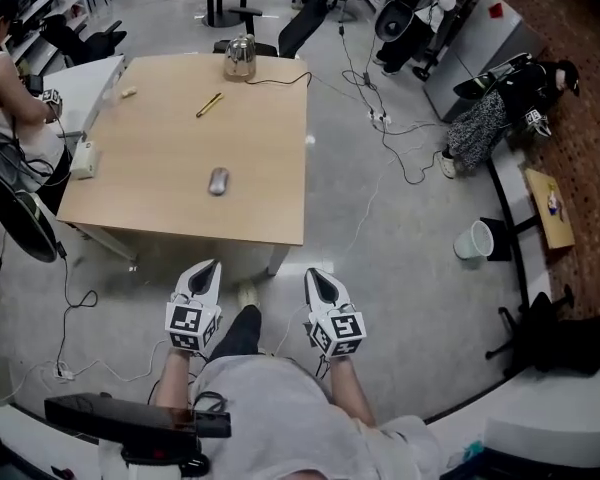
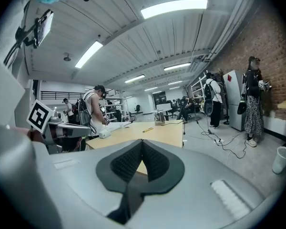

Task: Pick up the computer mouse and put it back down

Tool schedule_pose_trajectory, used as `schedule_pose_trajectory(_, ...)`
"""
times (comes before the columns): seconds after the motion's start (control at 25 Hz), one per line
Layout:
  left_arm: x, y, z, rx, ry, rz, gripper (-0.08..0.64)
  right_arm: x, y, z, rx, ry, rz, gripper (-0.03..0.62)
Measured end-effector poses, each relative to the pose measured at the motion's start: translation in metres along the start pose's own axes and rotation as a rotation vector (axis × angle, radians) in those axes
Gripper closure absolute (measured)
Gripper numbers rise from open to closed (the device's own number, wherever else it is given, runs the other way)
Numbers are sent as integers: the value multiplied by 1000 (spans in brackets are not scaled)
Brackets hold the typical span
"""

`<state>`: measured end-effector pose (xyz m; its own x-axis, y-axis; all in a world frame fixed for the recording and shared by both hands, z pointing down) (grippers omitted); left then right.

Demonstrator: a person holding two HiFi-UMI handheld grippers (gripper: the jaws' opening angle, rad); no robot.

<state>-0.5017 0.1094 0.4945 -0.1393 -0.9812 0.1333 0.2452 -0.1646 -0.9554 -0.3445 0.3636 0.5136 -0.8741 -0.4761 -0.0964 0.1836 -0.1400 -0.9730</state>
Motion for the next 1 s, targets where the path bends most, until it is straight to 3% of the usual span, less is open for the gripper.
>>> schedule_pose_trajectory(0.6, 71, 47, 125, 27, -26, -9, 540, -57, 45, 127, 28, 0, -4, 586)
schedule_pose_trajectory(1.0, 113, 61, 178, 42, -29, -20, 540, -76, 70, 195, 28, -4, -45, 586)
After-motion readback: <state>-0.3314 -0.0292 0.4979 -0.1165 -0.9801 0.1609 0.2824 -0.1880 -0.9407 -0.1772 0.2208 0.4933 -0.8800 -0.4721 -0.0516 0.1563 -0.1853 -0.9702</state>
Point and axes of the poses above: the fingertips, and each gripper's own axes: z forward along the fingers, x to its left, y out of its top, the point moved 10 cm from there along -z, backward along the fingers, and after that the axes turned 5 degrees about -z, right-handed, at the moved point
